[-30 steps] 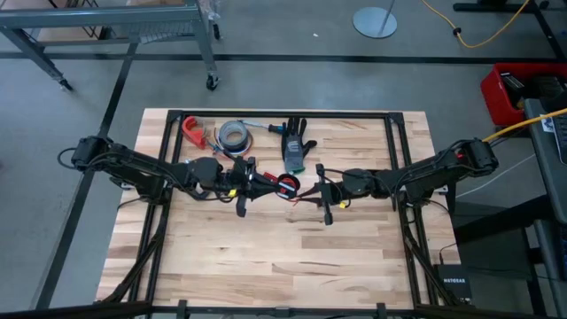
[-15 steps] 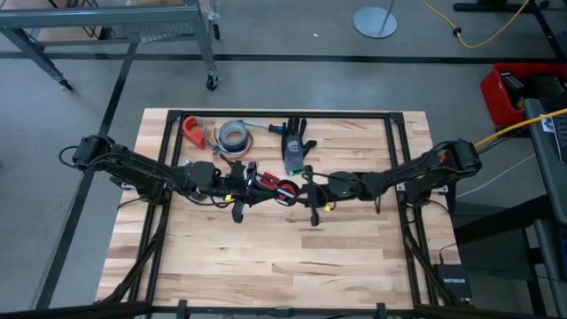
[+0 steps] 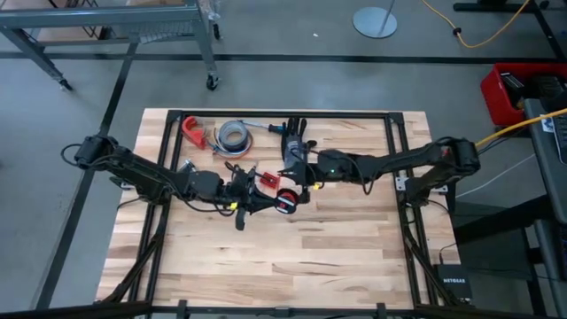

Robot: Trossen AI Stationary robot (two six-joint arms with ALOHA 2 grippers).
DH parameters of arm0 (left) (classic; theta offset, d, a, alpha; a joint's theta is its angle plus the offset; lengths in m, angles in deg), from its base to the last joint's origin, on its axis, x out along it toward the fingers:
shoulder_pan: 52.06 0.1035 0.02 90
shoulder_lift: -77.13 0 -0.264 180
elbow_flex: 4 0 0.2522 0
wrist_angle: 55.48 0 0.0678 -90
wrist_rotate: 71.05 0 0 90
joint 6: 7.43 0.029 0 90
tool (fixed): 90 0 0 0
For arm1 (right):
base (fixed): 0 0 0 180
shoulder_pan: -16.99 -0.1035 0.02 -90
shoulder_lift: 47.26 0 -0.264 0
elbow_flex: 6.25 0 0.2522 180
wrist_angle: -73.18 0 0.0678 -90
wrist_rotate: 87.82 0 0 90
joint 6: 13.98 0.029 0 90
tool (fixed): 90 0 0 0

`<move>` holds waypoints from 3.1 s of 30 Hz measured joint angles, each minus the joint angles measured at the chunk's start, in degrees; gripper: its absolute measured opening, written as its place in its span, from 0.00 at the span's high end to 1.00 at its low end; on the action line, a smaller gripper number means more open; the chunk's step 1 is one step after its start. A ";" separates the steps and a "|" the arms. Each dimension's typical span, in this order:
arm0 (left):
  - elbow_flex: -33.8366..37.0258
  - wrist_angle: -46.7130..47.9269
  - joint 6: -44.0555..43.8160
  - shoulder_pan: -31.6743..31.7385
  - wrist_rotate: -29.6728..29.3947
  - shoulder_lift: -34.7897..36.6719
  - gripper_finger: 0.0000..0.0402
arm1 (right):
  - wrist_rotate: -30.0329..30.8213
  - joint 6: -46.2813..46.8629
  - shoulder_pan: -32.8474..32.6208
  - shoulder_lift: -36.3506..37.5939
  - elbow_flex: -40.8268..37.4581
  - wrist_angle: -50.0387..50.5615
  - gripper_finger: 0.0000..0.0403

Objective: Coil cords
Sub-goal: Uncoil the orange wire from the black spool

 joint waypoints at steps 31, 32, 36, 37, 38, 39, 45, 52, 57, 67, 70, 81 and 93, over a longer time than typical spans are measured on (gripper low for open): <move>-0.02 9.52 -4.12 0.24 -7.44 0.07 1.00 | -4.72 0.08 0.16 10.14 2.90 25.50 0.98; -0.02 9.31 -4.13 0.25 -7.04 0.07 1.00 | -4.93 0.09 0.16 9.39 2.90 24.92 0.98; -0.02 9.91 -6.20 0.24 -5.44 0.07 1.00 | -5.11 -0.72 0.16 6.14 2.90 19.53 0.98; -0.02 10.12 -6.45 0.18 -5.17 0.07 1.00 | -5.10 -1.05 0.16 5.21 2.90 17.65 0.98; -0.02 10.20 -6.58 0.06 -5.05 0.07 1.00 | -5.10 -1.73 0.16 4.26 2.90 16.09 0.98; -0.02 10.17 -6.67 -0.11 -4.97 0.07 1.00 | -5.04 -2.24 0.16 3.40 2.90 14.10 0.98; -0.02 11.10 -7.14 -1.12 -4.66 0.07 1.00 | -1.22 -3.75 0.16 -0.09 2.89 4.04 0.98; -0.02 15.82 -10.95 -1.75 -4.86 0.04 1.00 | 5.05 -6.27 0.14 -0.28 3.58 -2.81 0.98; -0.02 17.95 -12.33 -1.75 -8.36 0.03 1.00 | 8.30 -6.72 0.11 -0.03 7.27 5.09 0.98; -0.02 23.41 -14.14 -1.59 -17.81 0.02 1.00 | 8.13 -2.63 0.03 -0.01 10.81 38.69 0.98; -0.02 24.37 -14.37 -1.59 -21.41 0.02 1.00 | 7.73 -0.46 0.03 -0.01 10.81 45.18 0.98; -0.02 16.91 -8.51 -0.57 -24.09 0.03 1.00 | -9.97 7.03 -0.61 -1.44 6.86 40.31 0.98; -0.02 6.70 -3.38 -0.75 -20.53 0.29 1.00 | -9.90 7.05 -2.20 -10.47 4.21 25.20 0.98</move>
